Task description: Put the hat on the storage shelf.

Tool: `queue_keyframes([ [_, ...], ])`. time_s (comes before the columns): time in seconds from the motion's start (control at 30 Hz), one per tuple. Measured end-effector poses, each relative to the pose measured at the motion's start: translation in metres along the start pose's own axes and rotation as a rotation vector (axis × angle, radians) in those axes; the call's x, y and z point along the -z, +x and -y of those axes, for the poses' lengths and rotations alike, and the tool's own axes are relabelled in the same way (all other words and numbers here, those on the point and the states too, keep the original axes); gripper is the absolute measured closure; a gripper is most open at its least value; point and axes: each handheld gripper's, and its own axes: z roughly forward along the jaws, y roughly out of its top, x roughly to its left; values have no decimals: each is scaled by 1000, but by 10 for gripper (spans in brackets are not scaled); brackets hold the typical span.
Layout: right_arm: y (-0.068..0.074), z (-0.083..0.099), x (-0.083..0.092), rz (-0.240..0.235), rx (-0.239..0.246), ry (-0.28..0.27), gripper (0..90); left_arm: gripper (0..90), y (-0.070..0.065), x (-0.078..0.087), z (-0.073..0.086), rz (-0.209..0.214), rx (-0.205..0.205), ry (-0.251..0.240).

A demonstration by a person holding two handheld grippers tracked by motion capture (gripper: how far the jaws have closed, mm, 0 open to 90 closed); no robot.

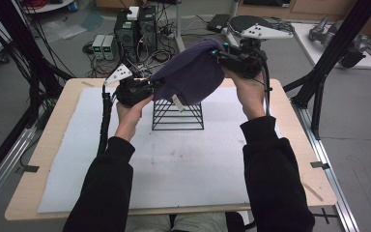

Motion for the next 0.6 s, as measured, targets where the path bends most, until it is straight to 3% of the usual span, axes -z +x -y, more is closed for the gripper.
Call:
queue_keyframes([
  [0.27, 7, 6, -21, 0, 24, 55, 718, 820, 8, 8, 22, -22, 26, 8],
  [0.6, 11, 11, -34, 27, 46, 143, 718, 817, 15, 4, 48, -8, 75, 13],
])
